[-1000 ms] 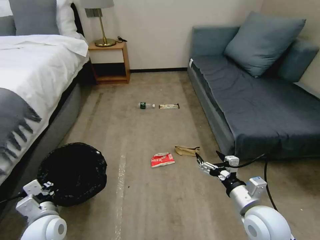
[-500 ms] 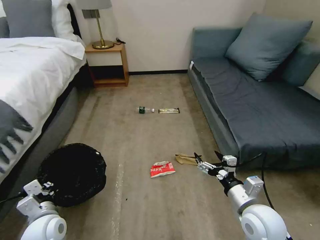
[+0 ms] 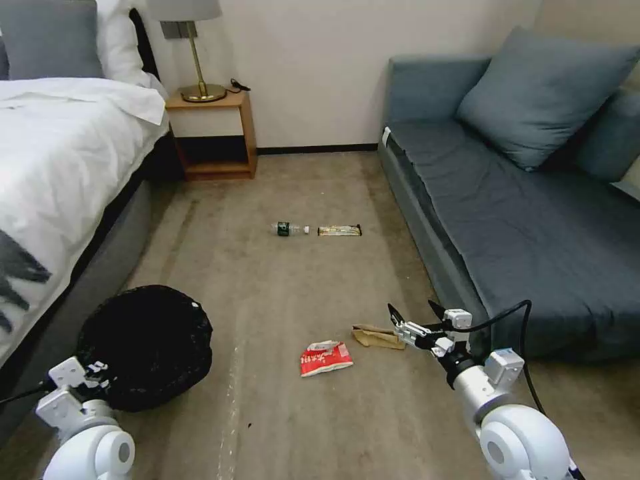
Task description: Pick up the trash bin, then pick up the garbage on the floor and place it into the trash bin.
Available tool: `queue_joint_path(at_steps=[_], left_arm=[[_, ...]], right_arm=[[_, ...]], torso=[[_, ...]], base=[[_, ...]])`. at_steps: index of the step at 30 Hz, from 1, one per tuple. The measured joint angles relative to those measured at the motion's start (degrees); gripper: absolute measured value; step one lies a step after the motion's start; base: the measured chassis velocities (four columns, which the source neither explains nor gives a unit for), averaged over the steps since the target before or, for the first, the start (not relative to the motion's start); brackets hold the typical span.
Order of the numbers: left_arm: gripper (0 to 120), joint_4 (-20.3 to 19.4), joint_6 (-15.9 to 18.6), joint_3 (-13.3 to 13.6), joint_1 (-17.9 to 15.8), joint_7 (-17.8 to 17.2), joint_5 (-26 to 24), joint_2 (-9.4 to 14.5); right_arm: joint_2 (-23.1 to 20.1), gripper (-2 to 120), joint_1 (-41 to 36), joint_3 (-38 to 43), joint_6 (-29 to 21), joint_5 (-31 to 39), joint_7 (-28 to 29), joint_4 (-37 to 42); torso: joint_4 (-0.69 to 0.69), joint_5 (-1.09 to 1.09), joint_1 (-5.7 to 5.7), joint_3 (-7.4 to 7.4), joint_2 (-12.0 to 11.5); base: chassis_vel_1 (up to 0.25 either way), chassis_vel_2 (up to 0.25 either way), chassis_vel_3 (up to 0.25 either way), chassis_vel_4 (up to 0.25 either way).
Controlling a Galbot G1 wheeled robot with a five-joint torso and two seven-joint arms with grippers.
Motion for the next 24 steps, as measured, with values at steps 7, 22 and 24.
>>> queue_joint_path(at_steps=[7,22,24], left_arm=[[3,0.0,0.1,0.0,0.0,-0.1,0.1,0.2],[3,-0.4,-0.2,-0.4,1.0,0.1,0.5,-0.2],[3,-0.4,-0.2,-0.4,1.1,0.1,0.5,-0.3]], right_arm=[[-0.4,100,0.6,-0.1,-0.1,0.2,0.0,-0.6],[-1.0,100,1.1,-1.4,-0.3,0.0,0.1,-0.9],[-1.0,100,1.1,-1.4,-0.3,0.0,0.2,-0.9]], torso=[[0.00,0.00,0.00,0.00,0.0],[0.00,0.00,0.00,0.00,0.0],[0.01,0.00,0.00,0.00,0.0]], base=[[-0.106,0.118,0.108,-0.118],[-0.089,0.091,0.087,-0.093],[-0.087,0.091,0.079,-0.091]])
